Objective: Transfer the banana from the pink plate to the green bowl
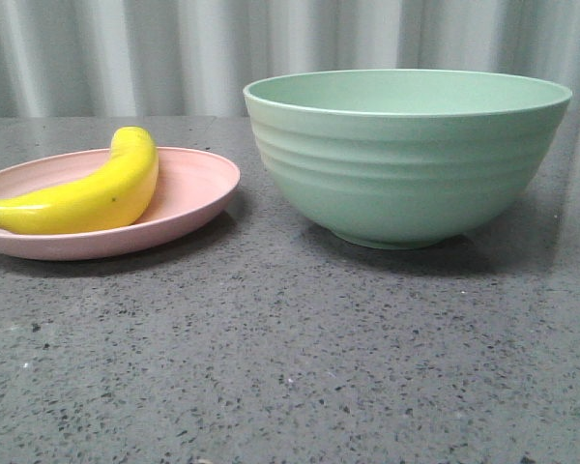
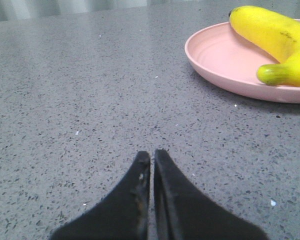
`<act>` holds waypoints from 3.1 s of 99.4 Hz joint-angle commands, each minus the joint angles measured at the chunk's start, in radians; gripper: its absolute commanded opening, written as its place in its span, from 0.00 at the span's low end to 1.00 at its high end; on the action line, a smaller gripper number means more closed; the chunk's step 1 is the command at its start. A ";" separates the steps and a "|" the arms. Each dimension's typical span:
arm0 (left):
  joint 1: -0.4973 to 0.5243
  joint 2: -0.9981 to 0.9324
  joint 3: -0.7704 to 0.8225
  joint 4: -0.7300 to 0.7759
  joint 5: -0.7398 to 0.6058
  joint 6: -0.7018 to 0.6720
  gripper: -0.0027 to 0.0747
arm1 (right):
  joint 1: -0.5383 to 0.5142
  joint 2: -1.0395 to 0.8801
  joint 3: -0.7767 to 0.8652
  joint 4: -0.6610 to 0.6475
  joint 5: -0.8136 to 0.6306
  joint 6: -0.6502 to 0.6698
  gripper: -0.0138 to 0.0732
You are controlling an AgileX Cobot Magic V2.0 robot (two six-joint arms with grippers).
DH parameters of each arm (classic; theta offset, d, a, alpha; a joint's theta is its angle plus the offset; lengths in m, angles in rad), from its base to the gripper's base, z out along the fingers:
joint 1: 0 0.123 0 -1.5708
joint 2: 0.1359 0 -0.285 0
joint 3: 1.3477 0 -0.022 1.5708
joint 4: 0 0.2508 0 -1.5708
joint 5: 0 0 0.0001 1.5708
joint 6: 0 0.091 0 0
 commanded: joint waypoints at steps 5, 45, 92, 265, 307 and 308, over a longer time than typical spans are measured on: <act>-0.001 -0.026 0.010 -0.004 -0.064 -0.009 0.01 | -0.006 -0.022 0.019 -0.017 -0.019 -0.009 0.09; -0.001 -0.026 0.010 -0.004 -0.064 -0.009 0.01 | -0.006 -0.022 0.019 -0.017 -0.019 -0.009 0.09; -0.001 -0.026 0.010 0.028 -0.107 -0.007 0.01 | -0.006 -0.022 0.019 -0.025 -0.021 -0.009 0.09; -0.001 -0.026 0.010 0.042 -0.277 -0.007 0.01 | -0.006 -0.022 0.019 -0.103 -0.254 -0.015 0.09; -0.001 -0.015 -0.065 -0.038 -0.289 -0.007 0.01 | -0.006 -0.010 -0.093 0.036 -0.167 -0.015 0.09; -0.001 -0.013 -0.073 -0.038 -0.286 -0.007 0.01 | -0.006 -0.008 -0.098 0.036 -0.152 -0.015 0.09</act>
